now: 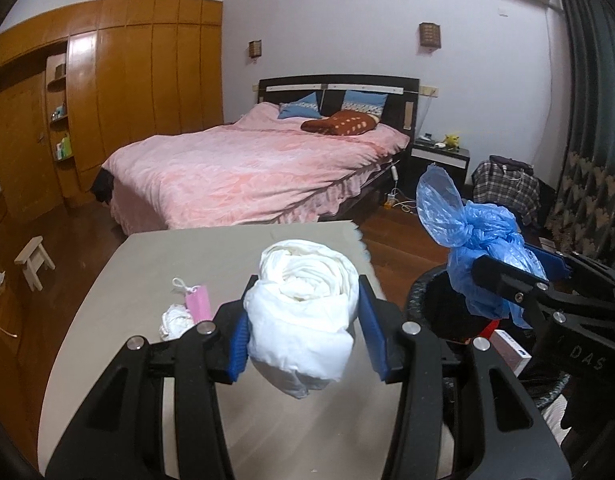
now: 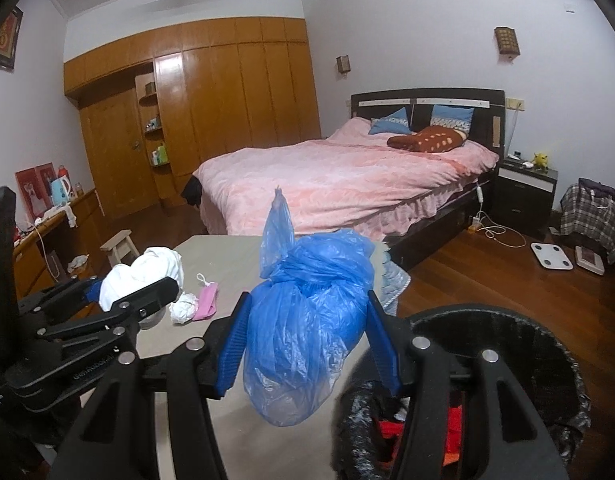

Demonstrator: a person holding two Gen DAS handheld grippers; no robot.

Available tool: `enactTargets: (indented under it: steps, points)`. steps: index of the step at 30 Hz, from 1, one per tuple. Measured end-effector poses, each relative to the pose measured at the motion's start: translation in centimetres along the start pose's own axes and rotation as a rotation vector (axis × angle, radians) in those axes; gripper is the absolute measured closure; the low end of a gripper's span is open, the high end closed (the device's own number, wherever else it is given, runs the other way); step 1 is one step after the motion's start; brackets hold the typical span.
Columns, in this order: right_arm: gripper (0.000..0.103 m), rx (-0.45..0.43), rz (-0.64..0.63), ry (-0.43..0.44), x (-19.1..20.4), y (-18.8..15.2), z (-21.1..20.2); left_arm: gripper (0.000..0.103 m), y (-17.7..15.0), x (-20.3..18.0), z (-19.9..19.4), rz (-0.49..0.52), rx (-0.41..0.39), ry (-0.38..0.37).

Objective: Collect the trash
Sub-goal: 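Carry the white cloth and blue bag over the bin with both tools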

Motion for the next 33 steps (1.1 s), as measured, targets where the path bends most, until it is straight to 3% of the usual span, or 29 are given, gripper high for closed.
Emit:
enactTargets:
  steps: [12,33]
  points:
    - [0.048,-0.035,0.027,-0.06,-2.7,0.5,-2.6,0.057,1.0,-4.7,-0.6,0.046,-0.035,-0.055]
    - [0.048,-0.031,0.075,-0.231,-10.6,-0.4,-5.5,0.056,1.8,-13.1,1.9,0.151,-0.036,-0.209]
Point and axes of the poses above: each gripper's, at about its wrist camera, not at the fingertips, and z roughly the way its jaws point, x to its left, y to its top, the point moved 1 cm from there along z, roughly the way its jaws point, and after that the axes turned 5 degrees about -y, right-handed, at the moved point
